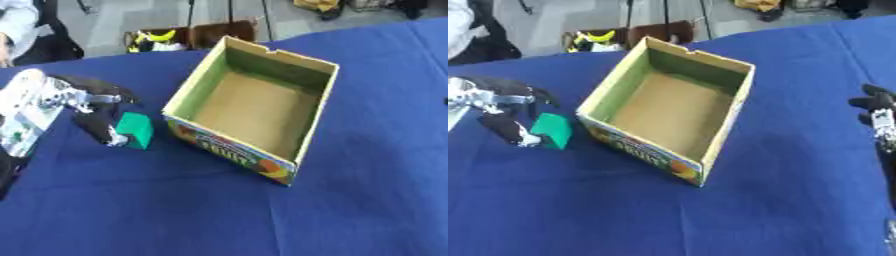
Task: Pick up objects on the table and place them in the box.
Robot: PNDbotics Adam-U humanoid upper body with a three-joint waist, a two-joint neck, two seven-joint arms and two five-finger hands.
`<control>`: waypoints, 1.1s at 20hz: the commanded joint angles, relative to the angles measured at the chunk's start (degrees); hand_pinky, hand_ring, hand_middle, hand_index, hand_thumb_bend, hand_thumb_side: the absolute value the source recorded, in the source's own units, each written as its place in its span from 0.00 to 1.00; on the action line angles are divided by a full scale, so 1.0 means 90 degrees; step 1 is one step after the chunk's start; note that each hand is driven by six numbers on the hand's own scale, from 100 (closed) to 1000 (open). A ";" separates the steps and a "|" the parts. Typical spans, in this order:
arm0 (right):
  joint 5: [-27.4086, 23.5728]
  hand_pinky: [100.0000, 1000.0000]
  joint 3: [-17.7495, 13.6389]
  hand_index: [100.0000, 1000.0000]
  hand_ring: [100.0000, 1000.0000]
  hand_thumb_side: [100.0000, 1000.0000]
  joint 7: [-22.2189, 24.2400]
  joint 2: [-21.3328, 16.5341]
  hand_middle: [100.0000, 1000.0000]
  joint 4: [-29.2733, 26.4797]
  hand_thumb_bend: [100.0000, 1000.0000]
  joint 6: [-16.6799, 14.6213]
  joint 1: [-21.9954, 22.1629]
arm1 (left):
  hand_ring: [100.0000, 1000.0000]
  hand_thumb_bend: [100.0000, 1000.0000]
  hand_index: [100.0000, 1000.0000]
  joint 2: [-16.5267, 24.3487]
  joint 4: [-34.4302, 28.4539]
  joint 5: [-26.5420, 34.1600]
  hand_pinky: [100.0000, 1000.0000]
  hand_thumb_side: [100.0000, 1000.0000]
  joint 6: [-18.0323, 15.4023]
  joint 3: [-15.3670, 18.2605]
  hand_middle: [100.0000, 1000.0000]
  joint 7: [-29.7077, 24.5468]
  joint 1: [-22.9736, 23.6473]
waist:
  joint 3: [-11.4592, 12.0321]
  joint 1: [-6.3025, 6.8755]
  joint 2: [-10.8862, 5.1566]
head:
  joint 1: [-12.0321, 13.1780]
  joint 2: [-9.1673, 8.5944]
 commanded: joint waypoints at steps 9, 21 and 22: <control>-0.0033 0.84 -0.0036 0.85 0.85 0.91 -0.0071 -0.0142 0.64 -0.0099 0.00 -0.0017 -0.0072 | 0.59 0.21 1.00 0.0040 0.0444 -0.0327 0.38 0.45 -0.0169 -0.0044 0.98 0.0002 -0.0150 | -0.0047 0.0004 -0.0082 | 0.0062 -0.0080; -0.0024 0.84 -0.0038 0.84 0.84 0.91 -0.0061 -0.0134 0.64 -0.0098 0.00 -0.0008 -0.0077 | 0.53 0.24 0.93 -0.0065 0.0345 -0.0013 0.29 0.43 -0.0179 0.0053 0.79 0.0002 -0.0240 | -0.0029 -0.0015 -0.0065 | 0.0083 -0.0091; -0.0024 0.84 -0.0039 0.84 0.84 0.91 -0.0063 -0.0134 0.64 -0.0099 0.00 -0.0009 -0.0077 | 0.51 0.14 0.92 -0.0064 0.0344 -0.0018 0.25 0.43 -0.0159 0.0060 0.74 0.0002 -0.0239 | -0.0026 -0.0015 -0.0065 | 0.0080 -0.0090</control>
